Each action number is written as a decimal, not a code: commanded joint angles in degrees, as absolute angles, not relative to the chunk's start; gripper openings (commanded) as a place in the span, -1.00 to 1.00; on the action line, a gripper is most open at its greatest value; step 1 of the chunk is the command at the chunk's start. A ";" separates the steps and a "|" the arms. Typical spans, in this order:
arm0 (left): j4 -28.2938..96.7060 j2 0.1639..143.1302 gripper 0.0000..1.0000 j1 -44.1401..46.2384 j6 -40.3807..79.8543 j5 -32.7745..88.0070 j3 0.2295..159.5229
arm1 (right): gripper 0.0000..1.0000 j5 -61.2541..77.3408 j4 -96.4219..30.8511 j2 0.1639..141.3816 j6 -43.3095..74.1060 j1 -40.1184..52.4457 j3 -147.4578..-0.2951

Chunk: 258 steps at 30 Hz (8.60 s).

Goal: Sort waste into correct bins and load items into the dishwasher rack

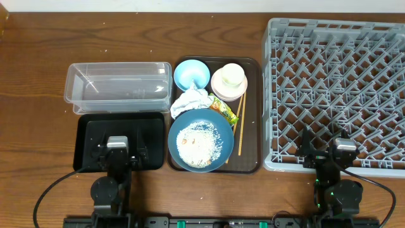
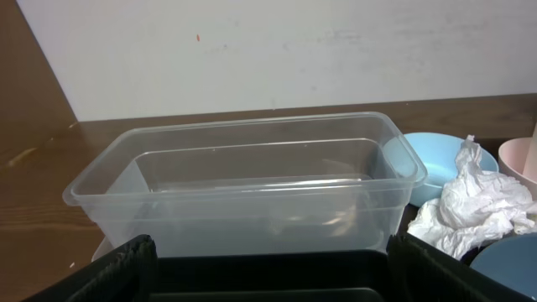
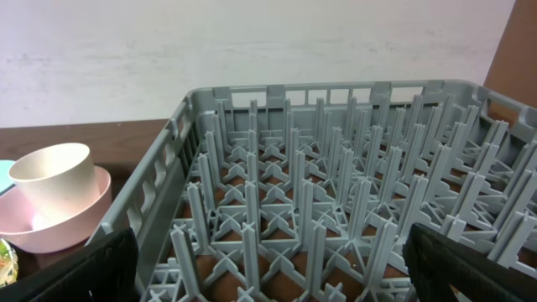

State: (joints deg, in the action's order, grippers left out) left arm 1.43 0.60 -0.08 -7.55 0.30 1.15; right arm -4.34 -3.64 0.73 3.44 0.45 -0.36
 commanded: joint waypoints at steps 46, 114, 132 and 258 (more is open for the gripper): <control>68.40 89.45 -0.24 25.78 18.02 1.93 93.58 | 0.99 -4.47 -3.86 0.82 3.57 -0.14 -0.32; 53.43 105.82 -0.88 29.02 21.30 -13.21 93.10 | 0.99 -4.47 -3.86 0.82 3.57 -0.14 -0.32; 53.56 92.88 -0.88 15.09 22.13 -29.39 91.26 | 0.98 -4.47 -3.86 0.82 3.57 -0.14 -0.32; 56.97 104.44 -0.88 53.93 31.66 -5.21 82.89 | 0.99 -4.47 -3.86 0.82 3.57 -0.14 -0.32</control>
State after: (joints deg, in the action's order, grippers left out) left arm 55.96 109.12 53.41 30.48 -4.40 82.83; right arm -4.34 -3.64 0.97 3.44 0.45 -0.36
